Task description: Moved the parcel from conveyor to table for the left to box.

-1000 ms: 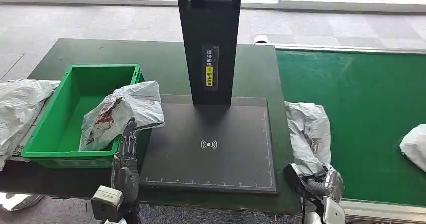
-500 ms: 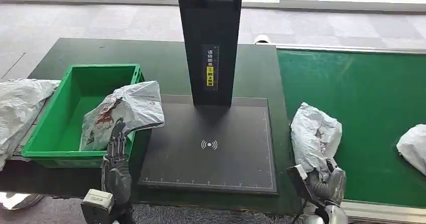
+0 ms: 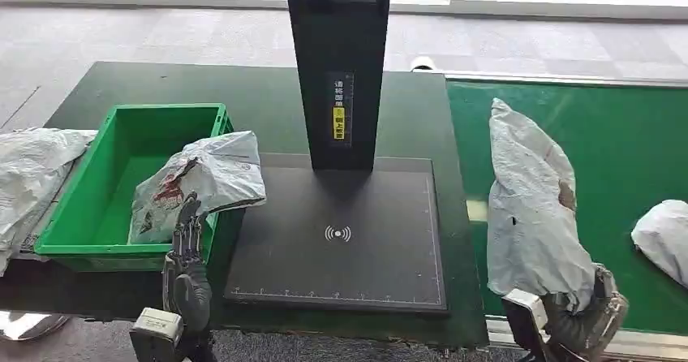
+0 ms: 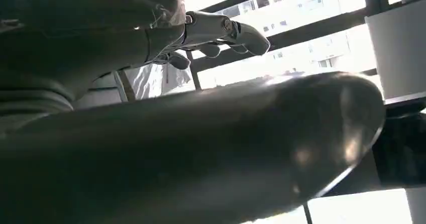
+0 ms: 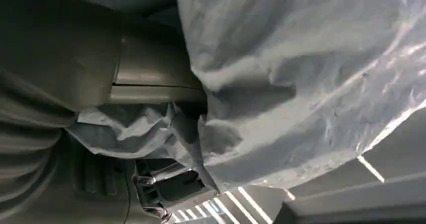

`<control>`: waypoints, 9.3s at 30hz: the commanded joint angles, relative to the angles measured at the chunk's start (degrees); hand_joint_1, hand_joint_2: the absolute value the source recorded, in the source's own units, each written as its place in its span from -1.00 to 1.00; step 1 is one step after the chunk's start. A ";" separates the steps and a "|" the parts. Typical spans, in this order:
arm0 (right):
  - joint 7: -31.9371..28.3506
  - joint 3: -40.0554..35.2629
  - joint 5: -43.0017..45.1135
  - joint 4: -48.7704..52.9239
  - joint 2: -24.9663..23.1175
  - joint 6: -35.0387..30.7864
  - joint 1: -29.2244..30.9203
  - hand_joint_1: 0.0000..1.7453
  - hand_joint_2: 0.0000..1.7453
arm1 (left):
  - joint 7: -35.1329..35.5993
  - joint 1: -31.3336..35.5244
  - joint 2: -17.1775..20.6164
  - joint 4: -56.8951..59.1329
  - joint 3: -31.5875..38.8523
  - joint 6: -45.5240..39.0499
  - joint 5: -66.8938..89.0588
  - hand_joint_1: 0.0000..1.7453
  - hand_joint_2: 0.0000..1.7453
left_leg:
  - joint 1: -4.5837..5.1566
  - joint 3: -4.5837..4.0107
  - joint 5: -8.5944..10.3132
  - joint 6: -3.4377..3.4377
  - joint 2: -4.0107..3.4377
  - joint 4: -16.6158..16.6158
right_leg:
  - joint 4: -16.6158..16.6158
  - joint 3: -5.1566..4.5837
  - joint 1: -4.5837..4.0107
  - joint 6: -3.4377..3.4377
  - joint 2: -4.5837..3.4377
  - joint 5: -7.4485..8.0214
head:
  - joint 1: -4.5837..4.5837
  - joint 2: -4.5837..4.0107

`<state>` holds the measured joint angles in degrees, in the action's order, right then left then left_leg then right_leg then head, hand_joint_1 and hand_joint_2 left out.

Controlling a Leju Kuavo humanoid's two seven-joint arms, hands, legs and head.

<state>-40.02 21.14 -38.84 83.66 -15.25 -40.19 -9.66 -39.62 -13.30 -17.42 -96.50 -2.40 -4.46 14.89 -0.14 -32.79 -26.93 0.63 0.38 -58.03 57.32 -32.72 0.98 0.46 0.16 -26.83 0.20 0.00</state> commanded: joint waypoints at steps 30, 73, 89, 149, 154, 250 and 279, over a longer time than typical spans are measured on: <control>0.02 -51.47 9.08 -47.04 5.04 12.60 15.55 1.00 1.00 | -0.38 6.51 3.78 12.96 -8.55 -5.93 -5.65 -1.00 -1.00 | -0.22 0.27 0.07 0.14 -0.03 0.26 | -0.20 0.29 -0.24 -0.16 -0.07 0.02 | 0.00 0.00; 4.65 -40.38 4.56 -38.71 3.97 9.56 14.23 -1.00 1.00 | -0.24 5.33 0.89 11.75 -4.59 -2.21 -1.70 -1.00 -1.00 | -0.17 0.18 0.09 0.12 -0.09 0.19 | -0.12 0.12 -0.19 -0.17 -0.15 0.05 | 0.00 0.00; 0.02 -43.93 11.84 -36.23 7.07 8.54 13.82 -1.00 1.00 | 26.71 17.16 2.13 40.07 -16.92 -28.24 54.32 -1.00 -1.00 | -0.12 0.20 0.10 0.12 -0.08 0.16 | -0.12 0.15 -0.14 -0.10 -0.11 0.08 | 0.00 0.00; 0.02 -40.48 7.64 6.54 7.75 19.81 1.47 -1.00 1.00 | 28.30 19.62 2.09 46.03 -24.63 -16.92 60.91 1.00 1.00 | -0.15 -0.49 0.20 0.04 -0.32 0.11 | -0.12 -0.07 -0.18 -0.06 -0.34 0.29 | 0.00 0.00; 0.02 -39.42 7.23 7.19 6.64 19.87 1.74 -1.00 1.00 | 27.65 18.65 1.98 41.09 -23.77 -19.63 61.11 1.00 1.00 | -0.16 -0.56 0.10 -0.05 -0.36 0.16 | -0.19 -0.17 -0.19 -0.11 -0.32 0.25 | 0.00 0.00; 0.02 -37.54 6.81 11.44 4.62 22.28 -1.49 -1.00 1.00 | 32.10 38.70 10.83 37.22 16.58 -28.10 58.23 -1.00 -1.00 | -0.20 -0.77 0.88 0.11 -0.03 0.10 | -0.04 -0.80 -0.22 -0.17 -0.07 0.75 | -0.02 0.00; 0.02 -31.75 3.82 8.81 3.46 20.07 -3.06 -1.00 1.00 | 29.48 25.00 10.42 20.46 9.79 -26.10 45.81 -1.00 -1.00 | -0.22 -0.57 0.74 0.12 -0.37 0.20 | -0.15 -0.69 -0.25 -0.20 -0.38 0.78 | 0.00 0.00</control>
<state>-40.13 -16.41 -33.77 98.01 -11.67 -18.58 -12.95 -7.58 18.98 -7.93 -68.46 10.86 -29.66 70.00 -0.31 -33.60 -26.20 0.77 0.10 -57.99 57.38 -33.66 0.80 0.29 -0.15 -26.08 0.20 0.00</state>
